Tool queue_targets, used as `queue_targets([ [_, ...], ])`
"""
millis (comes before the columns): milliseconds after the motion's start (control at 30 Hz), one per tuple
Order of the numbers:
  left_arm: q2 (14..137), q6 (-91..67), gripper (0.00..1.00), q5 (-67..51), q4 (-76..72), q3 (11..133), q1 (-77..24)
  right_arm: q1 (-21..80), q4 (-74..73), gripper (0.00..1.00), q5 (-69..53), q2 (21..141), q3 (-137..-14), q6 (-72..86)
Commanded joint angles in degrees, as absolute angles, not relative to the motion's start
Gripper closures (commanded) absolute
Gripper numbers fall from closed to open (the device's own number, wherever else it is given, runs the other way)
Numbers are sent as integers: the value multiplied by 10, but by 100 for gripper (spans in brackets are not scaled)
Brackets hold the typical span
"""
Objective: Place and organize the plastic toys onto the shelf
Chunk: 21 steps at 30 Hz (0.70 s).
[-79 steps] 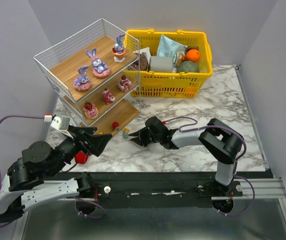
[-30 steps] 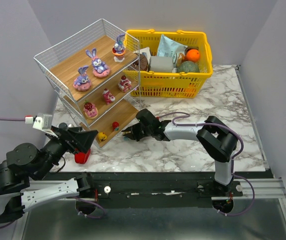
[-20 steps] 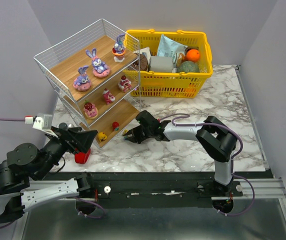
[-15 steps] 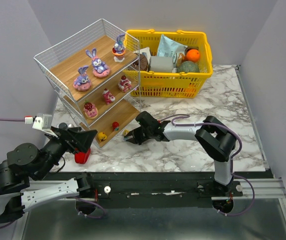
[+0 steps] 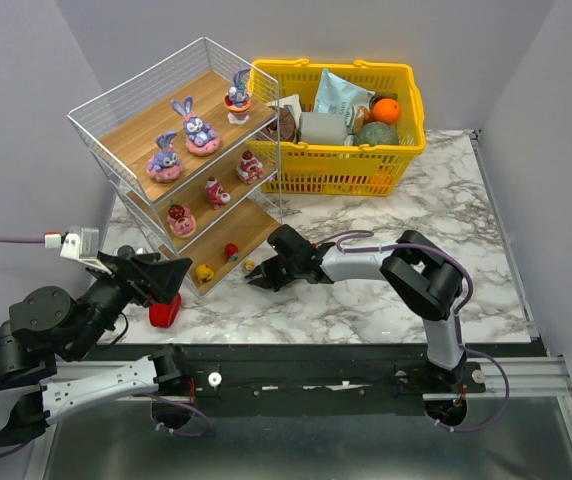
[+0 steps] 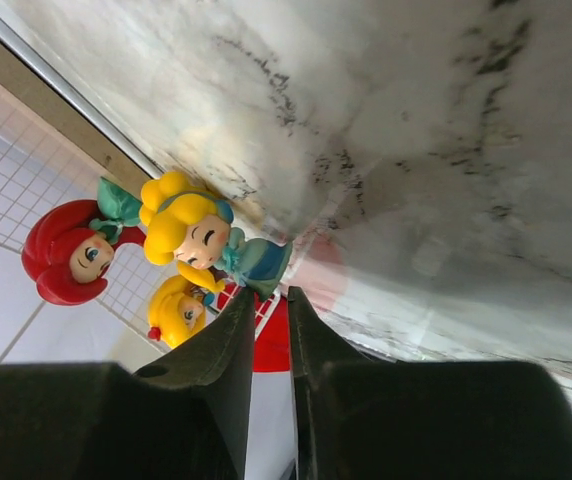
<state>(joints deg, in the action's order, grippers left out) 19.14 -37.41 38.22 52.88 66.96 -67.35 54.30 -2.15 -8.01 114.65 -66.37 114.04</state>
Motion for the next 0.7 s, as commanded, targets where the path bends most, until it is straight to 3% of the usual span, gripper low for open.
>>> queue_targets([
  [0,189,-379,1,404,535,679,-674,545,-42,82,-72,1172,-666,1203],
  [133,190,-380,1,402,535,679,-674,545,-43,99,-70,1169,-659,1200],
  [367,190,-387,1,386,533,672,-673,545,-41,99,-40,1143,-647,1158],
  [667,200,-386,1,306,493,615,-673,519,67,99,-11,1028,-564,959],
])
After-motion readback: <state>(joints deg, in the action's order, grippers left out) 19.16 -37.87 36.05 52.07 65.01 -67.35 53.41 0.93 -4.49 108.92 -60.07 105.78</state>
